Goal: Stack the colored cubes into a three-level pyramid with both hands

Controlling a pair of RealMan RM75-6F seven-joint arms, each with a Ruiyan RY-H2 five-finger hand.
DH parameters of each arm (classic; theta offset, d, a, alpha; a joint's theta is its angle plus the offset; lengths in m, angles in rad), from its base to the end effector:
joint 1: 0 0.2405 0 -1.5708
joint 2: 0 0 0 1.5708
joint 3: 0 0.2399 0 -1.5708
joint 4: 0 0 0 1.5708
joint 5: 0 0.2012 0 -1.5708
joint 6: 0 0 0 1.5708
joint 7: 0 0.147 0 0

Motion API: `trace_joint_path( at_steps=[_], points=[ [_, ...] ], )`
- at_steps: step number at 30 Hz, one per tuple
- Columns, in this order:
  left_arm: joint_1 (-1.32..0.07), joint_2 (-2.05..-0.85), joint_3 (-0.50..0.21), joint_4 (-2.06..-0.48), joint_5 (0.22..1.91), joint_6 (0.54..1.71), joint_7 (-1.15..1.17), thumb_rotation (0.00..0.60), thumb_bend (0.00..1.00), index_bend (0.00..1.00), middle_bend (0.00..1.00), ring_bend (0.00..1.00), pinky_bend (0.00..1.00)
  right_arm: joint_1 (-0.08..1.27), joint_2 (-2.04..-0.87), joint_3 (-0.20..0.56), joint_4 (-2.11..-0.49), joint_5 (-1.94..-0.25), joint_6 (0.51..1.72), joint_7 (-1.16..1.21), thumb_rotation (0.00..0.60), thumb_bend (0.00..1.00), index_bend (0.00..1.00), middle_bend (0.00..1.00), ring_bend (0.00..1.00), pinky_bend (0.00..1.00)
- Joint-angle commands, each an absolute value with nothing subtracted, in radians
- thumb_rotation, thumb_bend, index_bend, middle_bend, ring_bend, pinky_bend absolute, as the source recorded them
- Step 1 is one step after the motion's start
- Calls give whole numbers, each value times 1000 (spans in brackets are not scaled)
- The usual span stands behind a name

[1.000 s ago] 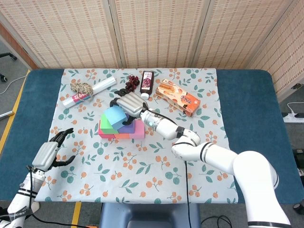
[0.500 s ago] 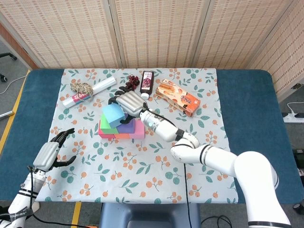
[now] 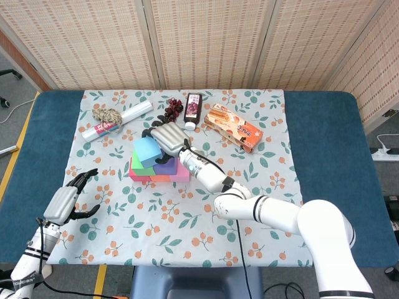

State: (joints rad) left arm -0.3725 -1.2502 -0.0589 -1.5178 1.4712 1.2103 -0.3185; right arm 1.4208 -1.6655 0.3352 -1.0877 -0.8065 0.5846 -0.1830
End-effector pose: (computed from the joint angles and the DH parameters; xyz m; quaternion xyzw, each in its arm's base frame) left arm -0.2523 0.2612 0.0936 -0.6165 -0.4908 -0.4583 0.4112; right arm 0.0772 -0.4330 -0.0270 0.7852 -0.3411 0.4193 0.3023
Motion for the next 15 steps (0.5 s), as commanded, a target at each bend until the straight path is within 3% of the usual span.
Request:
trace_joint_path(
  at_steps=[1, 7, 11, 13, 15],
  points=[
    [-374, -1251, -59, -1516, 1473, 1209, -321, 600, 303, 42, 132, 100, 213, 1433, -1671, 330, -1102, -757, 605, -228, 600, 221, 324, 351, 143, 0],
    [-373, -1253, -58, -1509, 1475, 1211, -330, 600, 303, 42, 132, 100, 213, 1445, -1667, 323, -1123, -688, 621, -284, 600, 222, 256, 351, 143, 0],
    [-373, -1254, -56, -1505, 1477, 1212, -335, 600, 302, 42, 131, 99, 213, 1442, -1643, 323, -1156, -657, 607, -291, 600, 220, 134, 350, 131, 0],
    [-372, -1255, -56, -1503, 1477, 1212, -336, 600, 302, 42, 131, 99, 212, 1436, -1621, 324, -1181, -651, 599, -286, 600, 178, 81, 336, 102, 0],
    [-373, -1256, -56, -1501, 1477, 1211, -338, 600, 303, 42, 131, 98, 212, 1428, -1598, 326, -1206, -655, 587, -273, 600, 61, 43, 292, 60, 0]
  ],
)
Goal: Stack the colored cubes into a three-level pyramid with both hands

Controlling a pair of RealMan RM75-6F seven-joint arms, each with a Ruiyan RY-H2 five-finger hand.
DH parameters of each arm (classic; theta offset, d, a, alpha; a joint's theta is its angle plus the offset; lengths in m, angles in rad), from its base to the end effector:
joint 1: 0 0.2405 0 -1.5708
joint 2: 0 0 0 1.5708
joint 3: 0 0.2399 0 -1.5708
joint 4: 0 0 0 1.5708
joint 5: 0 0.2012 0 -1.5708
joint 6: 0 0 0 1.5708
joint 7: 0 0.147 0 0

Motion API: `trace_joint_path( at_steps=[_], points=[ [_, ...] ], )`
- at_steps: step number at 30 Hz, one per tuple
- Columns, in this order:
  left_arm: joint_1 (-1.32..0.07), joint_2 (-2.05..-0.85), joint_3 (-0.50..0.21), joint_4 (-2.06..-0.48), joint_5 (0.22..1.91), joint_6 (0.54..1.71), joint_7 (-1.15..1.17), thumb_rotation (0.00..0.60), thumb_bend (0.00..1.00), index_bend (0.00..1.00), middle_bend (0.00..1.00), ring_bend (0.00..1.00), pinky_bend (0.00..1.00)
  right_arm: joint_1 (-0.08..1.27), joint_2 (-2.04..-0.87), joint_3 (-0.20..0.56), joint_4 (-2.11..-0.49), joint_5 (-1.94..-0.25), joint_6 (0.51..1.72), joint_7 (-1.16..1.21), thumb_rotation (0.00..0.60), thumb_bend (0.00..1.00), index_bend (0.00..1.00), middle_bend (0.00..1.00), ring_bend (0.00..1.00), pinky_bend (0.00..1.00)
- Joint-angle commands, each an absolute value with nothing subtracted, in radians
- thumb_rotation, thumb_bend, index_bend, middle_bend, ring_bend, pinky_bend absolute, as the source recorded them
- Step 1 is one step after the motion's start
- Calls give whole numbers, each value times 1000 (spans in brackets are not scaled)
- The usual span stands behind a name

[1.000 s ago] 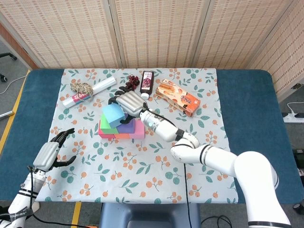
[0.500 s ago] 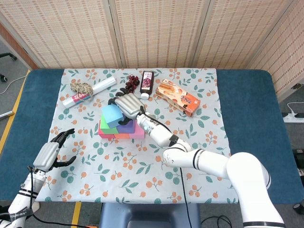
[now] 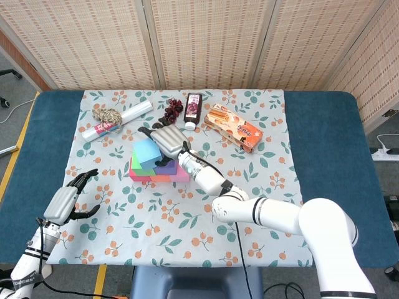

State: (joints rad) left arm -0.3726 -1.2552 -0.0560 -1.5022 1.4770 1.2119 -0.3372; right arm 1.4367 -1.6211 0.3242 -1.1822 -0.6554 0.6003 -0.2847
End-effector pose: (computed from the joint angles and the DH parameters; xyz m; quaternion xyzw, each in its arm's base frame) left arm -0.2545 0.2615 0.0931 -0.6153 -0.4927 -0.4597 0.4090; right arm 0.0790 -0.4246 -0.0236 0.7846 -0.3593 0.4044 0.3030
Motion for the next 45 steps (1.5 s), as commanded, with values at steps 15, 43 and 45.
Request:
trace_joint_path(
  at_steps=[15, 43, 45],
  points=[
    [-373, -1257, -59, -1502, 1468, 1209, -335, 600, 303, 42, 131, 98, 212, 1457, -1532, 308, -1192, -833, 443, -211, 600, 0, 131, 215, 0, 0],
    [-366, -1259, -62, -1489, 1461, 1213, -356, 600, 305, 41, 131, 89, 210, 1490, -1589, 298, -1085, -922, 480, -159, 600, 0, 484, 280, 2, 0],
    [-365, -1260, -61, -1489, 1464, 1215, -357, 600, 306, 41, 130, 88, 210, 1492, -1581, 297, -1100, -887, 496, -181, 600, 0, 472, 311, 25, 0]
  ],
)
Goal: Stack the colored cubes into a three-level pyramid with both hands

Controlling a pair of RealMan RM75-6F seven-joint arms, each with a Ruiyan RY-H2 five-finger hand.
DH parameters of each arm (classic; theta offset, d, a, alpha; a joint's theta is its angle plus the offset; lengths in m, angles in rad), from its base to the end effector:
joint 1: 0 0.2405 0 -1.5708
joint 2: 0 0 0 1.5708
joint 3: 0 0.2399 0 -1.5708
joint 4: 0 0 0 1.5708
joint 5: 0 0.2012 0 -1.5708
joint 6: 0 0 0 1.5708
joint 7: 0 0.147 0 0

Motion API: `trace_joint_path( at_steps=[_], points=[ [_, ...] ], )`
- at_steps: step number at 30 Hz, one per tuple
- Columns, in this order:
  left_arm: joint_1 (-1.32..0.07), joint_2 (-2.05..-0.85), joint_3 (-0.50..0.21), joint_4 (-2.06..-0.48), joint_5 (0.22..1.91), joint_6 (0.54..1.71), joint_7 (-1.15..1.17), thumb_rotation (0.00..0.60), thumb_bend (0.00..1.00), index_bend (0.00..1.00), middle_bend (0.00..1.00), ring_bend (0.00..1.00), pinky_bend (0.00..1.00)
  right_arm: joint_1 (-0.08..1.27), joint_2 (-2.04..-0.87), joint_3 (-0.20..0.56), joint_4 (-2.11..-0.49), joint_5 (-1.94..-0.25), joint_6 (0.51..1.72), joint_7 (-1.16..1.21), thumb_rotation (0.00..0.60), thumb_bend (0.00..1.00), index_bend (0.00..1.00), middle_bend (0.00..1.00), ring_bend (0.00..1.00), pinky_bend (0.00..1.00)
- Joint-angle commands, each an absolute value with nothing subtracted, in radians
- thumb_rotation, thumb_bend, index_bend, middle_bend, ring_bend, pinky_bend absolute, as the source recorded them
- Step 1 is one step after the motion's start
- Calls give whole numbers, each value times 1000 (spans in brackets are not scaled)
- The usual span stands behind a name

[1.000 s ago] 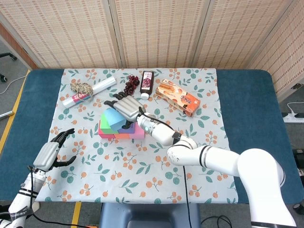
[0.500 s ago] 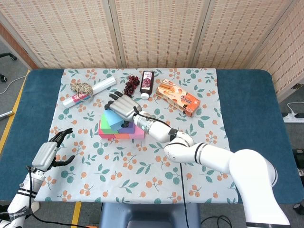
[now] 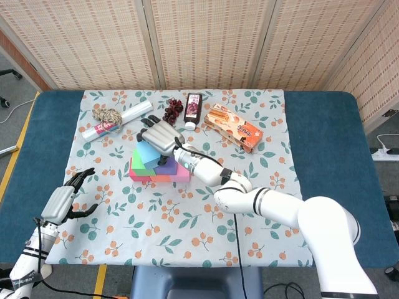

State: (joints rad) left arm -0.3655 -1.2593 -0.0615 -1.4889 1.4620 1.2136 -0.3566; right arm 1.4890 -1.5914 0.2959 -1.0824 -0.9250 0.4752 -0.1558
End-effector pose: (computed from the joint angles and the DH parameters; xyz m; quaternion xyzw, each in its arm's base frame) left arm -0.2597 0.2622 0.0949 -0.6034 -0.5004 -0.4624 0.4144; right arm 0.0960 -0.4355 -0.0149 0.8366 -0.2597 0.3819 0.2948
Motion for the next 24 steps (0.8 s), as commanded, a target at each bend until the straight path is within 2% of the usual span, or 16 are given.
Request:
trace_joint_path(
  at_steps=[1, 5, 8, 15, 24],
  points=[
    [-365, -1260, -61, -1489, 1465, 1215, -357, 600, 306, 42, 130, 88, 210, 1494, -1578, 295, -1106, -868, 503, -193, 600, 0, 468, 321, 38, 0],
    [-367, -1261, -60, -1489, 1470, 1216, -356, 600, 306, 38, 130, 84, 209, 1511, -1571, 276, -1131, -758, 528, -262, 600, 0, 440, 384, 118, 0],
    [-366, -1261, -60, -1491, 1471, 1219, -356, 600, 306, 33, 130, 81, 209, 1532, -1567, 263, -1150, -650, 549, -310, 600, 0, 424, 394, 142, 0],
    [-366, -1265, -58, -1488, 1471, 1216, -357, 600, 306, 29, 130, 81, 209, 1593, -1566, 224, -1191, -416, 607, -429, 600, 0, 393, 395, 154, 0],
    [-365, -1268, -58, -1483, 1473, 1218, -364, 600, 307, 27, 130, 80, 209, 1643, -1570, 200, -1218, -276, 640, -513, 600, 0, 380, 396, 157, 0]
  ],
)
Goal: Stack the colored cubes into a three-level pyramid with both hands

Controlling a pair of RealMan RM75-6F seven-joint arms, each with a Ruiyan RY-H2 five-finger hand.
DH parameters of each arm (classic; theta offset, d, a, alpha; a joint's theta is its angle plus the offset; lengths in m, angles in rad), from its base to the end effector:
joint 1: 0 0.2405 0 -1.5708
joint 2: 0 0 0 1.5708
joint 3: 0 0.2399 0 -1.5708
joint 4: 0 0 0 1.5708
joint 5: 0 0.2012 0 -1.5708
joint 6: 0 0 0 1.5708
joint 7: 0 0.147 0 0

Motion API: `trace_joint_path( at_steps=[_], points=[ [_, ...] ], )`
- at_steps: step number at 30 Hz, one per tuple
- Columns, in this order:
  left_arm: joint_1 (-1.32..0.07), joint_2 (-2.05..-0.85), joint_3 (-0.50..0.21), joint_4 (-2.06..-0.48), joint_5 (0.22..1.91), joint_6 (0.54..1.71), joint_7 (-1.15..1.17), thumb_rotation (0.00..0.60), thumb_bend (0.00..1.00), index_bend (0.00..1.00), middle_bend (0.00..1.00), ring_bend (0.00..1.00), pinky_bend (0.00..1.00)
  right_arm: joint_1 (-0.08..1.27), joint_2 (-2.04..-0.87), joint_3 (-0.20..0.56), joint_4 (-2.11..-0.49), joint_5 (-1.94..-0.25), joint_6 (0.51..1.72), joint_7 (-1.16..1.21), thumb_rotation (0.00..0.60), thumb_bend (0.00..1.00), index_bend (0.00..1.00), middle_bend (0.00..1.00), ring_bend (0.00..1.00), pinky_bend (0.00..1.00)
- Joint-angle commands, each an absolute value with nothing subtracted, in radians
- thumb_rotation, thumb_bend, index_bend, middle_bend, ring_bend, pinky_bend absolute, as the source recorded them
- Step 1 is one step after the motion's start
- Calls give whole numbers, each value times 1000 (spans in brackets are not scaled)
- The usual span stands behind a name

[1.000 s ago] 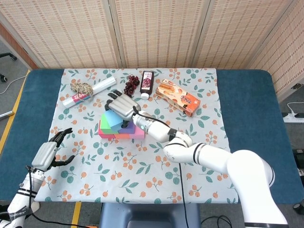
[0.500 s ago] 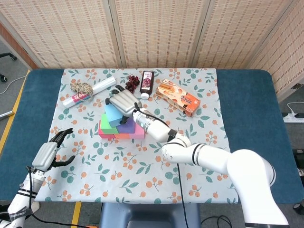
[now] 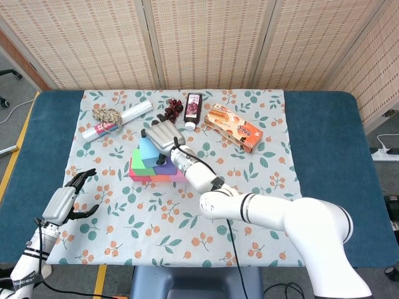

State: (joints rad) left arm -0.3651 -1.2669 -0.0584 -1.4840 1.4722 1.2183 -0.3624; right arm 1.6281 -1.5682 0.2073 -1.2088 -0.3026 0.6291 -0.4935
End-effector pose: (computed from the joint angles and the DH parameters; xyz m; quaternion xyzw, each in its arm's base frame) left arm -0.2587 0.2612 0.0925 -0.6048 -0.5000 -0.4651 0.4098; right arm 0.1054 -0.4258 -0.0174 0.8014 -0.3336 0.3528 0.3493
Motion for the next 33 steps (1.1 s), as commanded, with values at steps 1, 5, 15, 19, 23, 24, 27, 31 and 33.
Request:
trace_joint_path(
  at_steps=[1, 5, 15, 19, 23, 24, 27, 31, 33],
  points=[
    [-365, -1268, -58, -1482, 1473, 1218, -365, 600, 307, 27, 130, 80, 209, 1646, -1570, 199, -1219, -268, 644, -519, 600, 0, 378, 396, 157, 0],
    [-366, -1270, -57, -1477, 1475, 1217, -369, 600, 306, 25, 130, 80, 209, 1660, -1577, 193, -1218, -233, 661, -548, 600, 0, 368, 395, 157, 0],
    [-365, -1275, -55, -1465, 1478, 1219, -382, 600, 306, 21, 130, 80, 209, 1675, -1604, 202, -1198, -183, 680, -589, 600, 0, 353, 395, 157, 0],
    [-364, -1277, -55, -1459, 1478, 1220, -388, 600, 306, 21, 130, 80, 209, 1675, -1610, 210, -1194, -174, 690, -598, 600, 0, 347, 395, 157, 0],
    [-365, -1278, -55, -1455, 1481, 1221, -393, 600, 307, 21, 130, 80, 209, 1677, -1612, 215, -1195, -159, 699, -616, 600, 0, 340, 395, 157, 0],
    [-365, -1279, -55, -1455, 1482, 1221, -394, 600, 306, 20, 130, 80, 209, 1678, -1613, 216, -1196, -154, 700, -620, 600, 0, 335, 395, 157, 0],
    [-364, -1281, -53, -1451, 1483, 1223, -398, 600, 306, 19, 130, 80, 209, 1682, -1617, 222, -1197, -141, 704, -633, 600, 0, 326, 395, 157, 0],
    [-364, -1282, -52, -1448, 1484, 1222, -401, 600, 306, 18, 130, 79, 209, 1684, -1620, 225, -1196, -134, 708, -641, 600, 0, 323, 395, 157, 0],
    [-363, -1283, -52, -1446, 1484, 1222, -403, 600, 306, 18, 130, 80, 209, 1685, -1623, 227, -1194, -129, 709, -646, 600, 0, 322, 395, 157, 0]
  ],
)
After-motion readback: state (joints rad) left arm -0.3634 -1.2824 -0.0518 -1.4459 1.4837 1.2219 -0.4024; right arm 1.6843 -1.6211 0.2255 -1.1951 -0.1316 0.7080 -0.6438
